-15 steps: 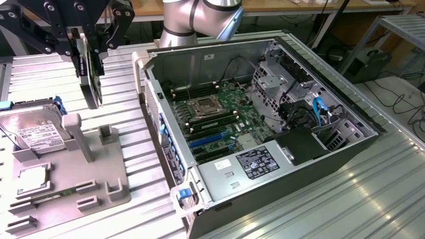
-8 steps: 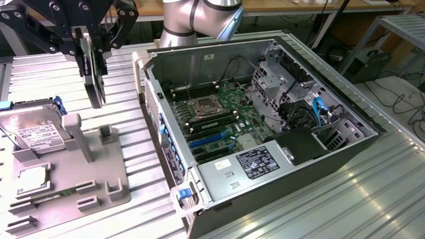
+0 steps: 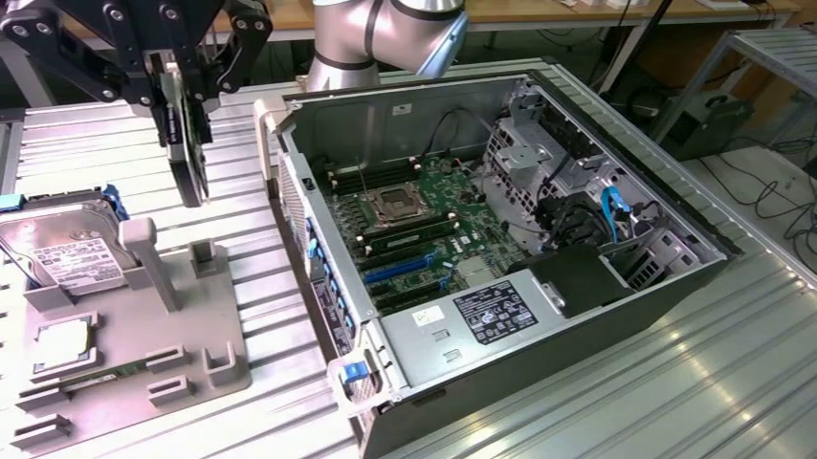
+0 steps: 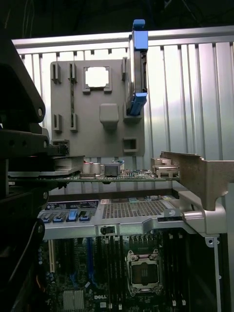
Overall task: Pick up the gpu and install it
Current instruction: 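Pick up the gpu and move the gpu toward the slot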
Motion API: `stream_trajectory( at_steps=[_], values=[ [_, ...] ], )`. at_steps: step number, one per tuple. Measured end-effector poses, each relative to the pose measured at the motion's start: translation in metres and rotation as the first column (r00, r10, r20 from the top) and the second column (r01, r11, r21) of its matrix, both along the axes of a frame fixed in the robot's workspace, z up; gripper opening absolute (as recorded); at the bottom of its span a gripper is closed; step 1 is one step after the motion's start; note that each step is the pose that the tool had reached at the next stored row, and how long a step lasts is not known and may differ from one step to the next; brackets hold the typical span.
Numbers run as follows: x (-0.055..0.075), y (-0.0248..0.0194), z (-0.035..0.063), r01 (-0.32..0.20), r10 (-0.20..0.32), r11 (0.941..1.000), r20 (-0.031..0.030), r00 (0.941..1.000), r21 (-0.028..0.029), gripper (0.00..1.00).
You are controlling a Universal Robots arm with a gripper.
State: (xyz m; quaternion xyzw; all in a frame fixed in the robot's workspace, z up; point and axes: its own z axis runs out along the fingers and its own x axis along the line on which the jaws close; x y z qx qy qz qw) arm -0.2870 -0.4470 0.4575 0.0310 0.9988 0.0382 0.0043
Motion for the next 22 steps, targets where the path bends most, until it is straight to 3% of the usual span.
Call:
stream_trajectory(
  at_steps=[22],
  values=[
    [0.011, 0.0000, 0.0000, 0.000, 0.000, 1.0000, 0.0000, 1.0000, 0.0000, 0.28]
  ],
)
